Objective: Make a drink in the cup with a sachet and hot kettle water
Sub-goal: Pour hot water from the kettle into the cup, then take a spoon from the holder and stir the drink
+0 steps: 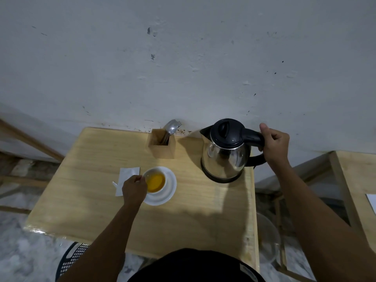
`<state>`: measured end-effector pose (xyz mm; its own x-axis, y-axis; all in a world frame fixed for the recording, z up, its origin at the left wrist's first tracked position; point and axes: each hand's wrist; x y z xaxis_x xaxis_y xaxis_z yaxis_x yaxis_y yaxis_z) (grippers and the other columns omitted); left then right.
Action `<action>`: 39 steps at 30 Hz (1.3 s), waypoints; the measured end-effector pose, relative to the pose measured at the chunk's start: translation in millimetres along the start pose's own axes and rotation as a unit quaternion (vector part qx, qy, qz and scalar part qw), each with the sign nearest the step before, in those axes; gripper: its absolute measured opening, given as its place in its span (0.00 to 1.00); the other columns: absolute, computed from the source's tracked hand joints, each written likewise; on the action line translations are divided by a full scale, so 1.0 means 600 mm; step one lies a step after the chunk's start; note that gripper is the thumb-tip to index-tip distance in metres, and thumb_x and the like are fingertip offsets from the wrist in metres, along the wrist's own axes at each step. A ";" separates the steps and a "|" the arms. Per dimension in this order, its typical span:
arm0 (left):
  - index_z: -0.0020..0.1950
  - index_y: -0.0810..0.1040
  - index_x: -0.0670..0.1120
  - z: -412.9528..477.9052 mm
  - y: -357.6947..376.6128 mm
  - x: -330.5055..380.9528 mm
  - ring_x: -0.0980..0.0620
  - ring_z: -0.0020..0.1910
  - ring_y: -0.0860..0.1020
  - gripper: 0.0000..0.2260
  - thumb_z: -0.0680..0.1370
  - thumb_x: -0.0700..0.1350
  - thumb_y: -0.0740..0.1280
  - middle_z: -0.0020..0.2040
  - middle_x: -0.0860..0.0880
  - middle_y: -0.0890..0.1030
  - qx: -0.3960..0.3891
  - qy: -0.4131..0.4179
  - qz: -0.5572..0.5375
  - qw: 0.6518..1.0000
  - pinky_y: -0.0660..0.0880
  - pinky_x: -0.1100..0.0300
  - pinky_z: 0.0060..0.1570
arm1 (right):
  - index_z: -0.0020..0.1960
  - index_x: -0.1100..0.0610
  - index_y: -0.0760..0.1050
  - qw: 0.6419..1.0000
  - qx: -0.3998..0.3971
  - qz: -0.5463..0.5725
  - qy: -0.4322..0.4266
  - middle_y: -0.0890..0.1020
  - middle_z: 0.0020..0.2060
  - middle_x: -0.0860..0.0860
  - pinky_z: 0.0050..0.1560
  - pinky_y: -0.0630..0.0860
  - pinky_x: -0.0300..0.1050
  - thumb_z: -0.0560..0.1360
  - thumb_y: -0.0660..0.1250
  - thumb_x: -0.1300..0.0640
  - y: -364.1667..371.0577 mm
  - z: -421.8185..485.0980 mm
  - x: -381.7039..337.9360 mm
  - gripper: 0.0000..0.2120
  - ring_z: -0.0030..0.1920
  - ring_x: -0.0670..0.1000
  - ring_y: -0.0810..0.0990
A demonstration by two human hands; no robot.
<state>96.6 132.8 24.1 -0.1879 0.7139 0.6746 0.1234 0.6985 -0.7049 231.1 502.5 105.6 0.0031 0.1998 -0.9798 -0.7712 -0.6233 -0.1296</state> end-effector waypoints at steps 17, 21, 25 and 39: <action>0.38 0.79 0.39 -0.001 -0.012 0.001 0.45 0.41 0.76 0.12 0.77 0.41 0.61 0.37 0.43 0.79 -0.042 0.007 -0.008 0.999 0.67 0.57 0.44 | 0.53 0.49 0.80 0.950 0.126 -0.287 0.012 0.77 0.55 0.50 0.66 0.66 0.55 0.74 0.63 0.40 0.073 -0.041 -0.057 0.15 0.59 0.53 0.73; 0.35 0.79 0.38 -0.002 -0.019 -0.002 0.46 0.37 0.76 0.12 0.77 0.41 0.62 0.35 0.41 0.80 -0.069 0.010 -0.017 0.997 0.70 0.56 0.42 | 0.52 0.51 0.79 0.935 0.129 -0.306 -0.123 0.77 0.52 0.50 0.64 0.67 0.54 0.74 0.66 0.47 0.124 -0.064 -0.100 0.11 0.56 0.52 0.74; 0.36 0.78 0.33 0.011 -0.033 -0.004 0.42 0.36 0.78 0.14 0.76 0.42 0.63 0.36 0.35 0.82 -0.104 0.015 -0.003 0.994 0.73 0.53 0.42 | 0.48 0.52 0.81 0.952 -0.020 -0.241 -0.188 0.79 0.46 0.47 0.46 0.73 0.44 0.75 0.66 0.51 0.222 -0.106 -0.138 0.07 0.46 0.47 0.77; 0.48 0.83 0.44 0.055 -0.090 0.000 0.50 0.39 0.80 0.08 0.77 0.44 0.65 0.42 0.47 0.83 -0.276 0.011 -0.024 0.961 0.77 0.60 0.40 | 0.53 0.53 0.78 0.928 -0.098 -0.102 0.344 0.82 0.48 0.52 0.46 0.78 0.49 0.67 0.72 0.42 0.462 -0.069 0.023 0.20 0.48 0.53 0.80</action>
<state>57.5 93.5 55.1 -0.1865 0.6773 0.7117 0.6147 0.6455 -0.4532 44.0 301.1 50.0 0.5943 -0.1583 -0.7885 -0.5786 -0.7651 -0.2825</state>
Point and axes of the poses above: each hand's wrist, its own z-axis towards the middle knuckle, its own y-axis out of the palm, x = y × z
